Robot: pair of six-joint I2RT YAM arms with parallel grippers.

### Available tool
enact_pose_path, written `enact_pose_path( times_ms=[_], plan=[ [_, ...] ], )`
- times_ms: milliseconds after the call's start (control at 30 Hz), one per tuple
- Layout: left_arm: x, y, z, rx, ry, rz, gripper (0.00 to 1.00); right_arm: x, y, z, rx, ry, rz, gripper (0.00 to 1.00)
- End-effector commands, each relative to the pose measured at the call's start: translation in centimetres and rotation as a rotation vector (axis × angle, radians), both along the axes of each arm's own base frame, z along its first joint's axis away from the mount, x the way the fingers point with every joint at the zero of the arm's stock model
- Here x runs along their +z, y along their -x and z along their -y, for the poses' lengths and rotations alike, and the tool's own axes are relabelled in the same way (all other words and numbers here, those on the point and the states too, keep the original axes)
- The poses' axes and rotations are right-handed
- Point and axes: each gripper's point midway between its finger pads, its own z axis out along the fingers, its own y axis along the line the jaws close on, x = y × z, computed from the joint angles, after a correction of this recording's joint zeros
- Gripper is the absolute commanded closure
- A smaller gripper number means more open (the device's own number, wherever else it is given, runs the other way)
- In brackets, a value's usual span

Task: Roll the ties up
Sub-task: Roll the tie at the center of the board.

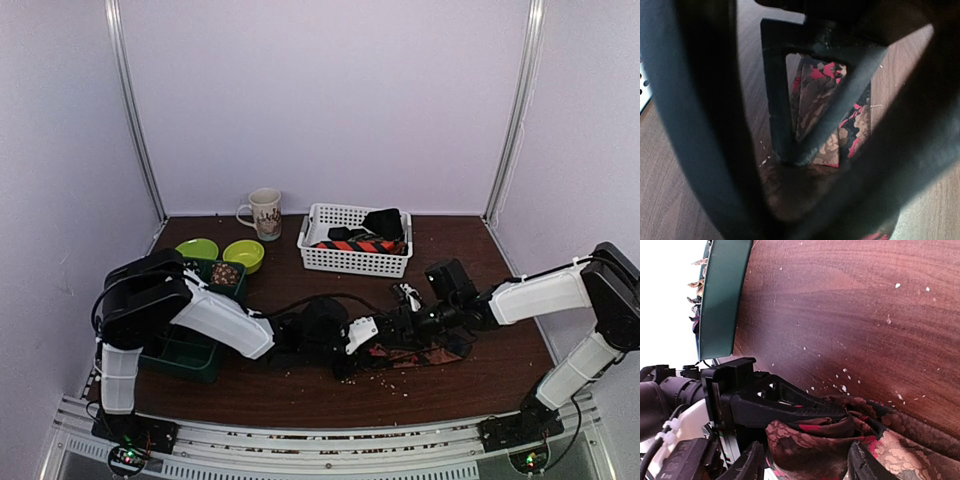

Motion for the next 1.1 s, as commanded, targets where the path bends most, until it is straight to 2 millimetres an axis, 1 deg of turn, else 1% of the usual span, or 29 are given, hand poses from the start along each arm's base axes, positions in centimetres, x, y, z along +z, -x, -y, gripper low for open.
enact_pose_path(
  times_ms=[0, 33, 67, 100, 133, 200, 233, 300, 367, 433, 500, 567, 633, 733, 800, 867, 933, 1067],
  plan=[
    [-6.7, 1.7, -4.0, -0.01, -0.264, -0.069, 0.84, -1.1, 1.5, -0.3, 0.039, 0.013, -0.042, 0.46],
    [-6.7, 1.7, -3.9, -0.012, -0.265, -0.071, 0.84, -1.3, 1.7, -0.2, 0.041, 0.018, -0.043, 0.5],
    [-6.7, 1.7, -4.0, -0.013, -0.265, -0.072, 0.83, -1.4, 1.7, -0.2, 0.039, 0.024, -0.038, 0.56],
    [-6.5, 1.7, -3.9, -0.012, -0.261, -0.071, 0.83, -1.5, 1.6, -0.1, 0.036, 0.033, -0.034, 0.64],
    [-6.5, 1.7, -4.0, -0.011, -0.258, -0.07, 0.81, -1.6, 1.5, 0.0, 0.036, 0.044, -0.023, 0.77],
    [-5.9, 1.8, -3.8, -0.014, -0.237, -0.065, 0.74, -2.2, 1.2, 0.5, 0.029, 0.091, -0.01, 0.94],
    [-5.6, 1.7, -3.8, -0.011, -0.225, -0.061, 0.69, -2.6, 1.1, 0.7, 0.03, 0.109, -0.009, 0.99],
    [-4.4, 1.4, -3.5, -0.011, -0.195, -0.055, 0.56, -3.3, 1.1, 1.2, 0.032, 0.136, -0.003, 1.0],
    [-2.8, 1.3, -3.0, -0.025, -0.136, -0.049, 0.46, -4.2, 1.1, 2.0, 0.027, 0.168, 0.005, 1.0],
    [-0.7, 1.2, -2.4, -0.041, -0.062, -0.023, 0.37, -5.0, 1.1, 2.8, 0.016, 0.19, 0.008, 1.0],
    [1.2, 1.2, -1.9, -0.054, 0.01, 0.002, 0.31, -5.8, 1.2, 3.5, 0.006, 0.207, 0.01, 1.0],
    [2.1, 1.5, -1.5, -0.065, 0.07, 0.002, 0.22, -6.5, 1.2, 4.2, 0.0, 0.229, 0.013, 1.0],
    [2.7, 1.8, -0.9, -0.077, 0.134, -0.012, 0.19, -7.3, 1.2, 5.0, -0.01, 0.263, 0.019, 1.0],
    [2.4, 2.2, 0.0, -0.074, 0.201, -0.064, 0.19, -8.3, 1.0, 6.0, -0.037, 0.271, 0.003, 1.0],
    [2.0, 1.8, 0.3, -0.035, 0.241, -0.097, 0.19, -8.8, 1.3, 6.7, -0.049, 0.286, 0.004, 1.0],
    [2.0, 1.5, 0.4, 0.005, 0.294, -0.124, 0.19, -9.1, 1.5, 7.2, -0.057, 0.299, 0.011, 1.0],
    [2.4, 1.2, 1.0, 0.025, 0.34, -0.144, 0.2, -9.2, 1.6, 7.5, -0.065, 0.307, 0.016, 1.0],
    [2.3, 1.5, 2.6, 0.014, 0.359, -0.158, 0.19, -9.6, 1.3, 7.4, -0.07, 0.314, 0.018, 1.0]
  ],
)
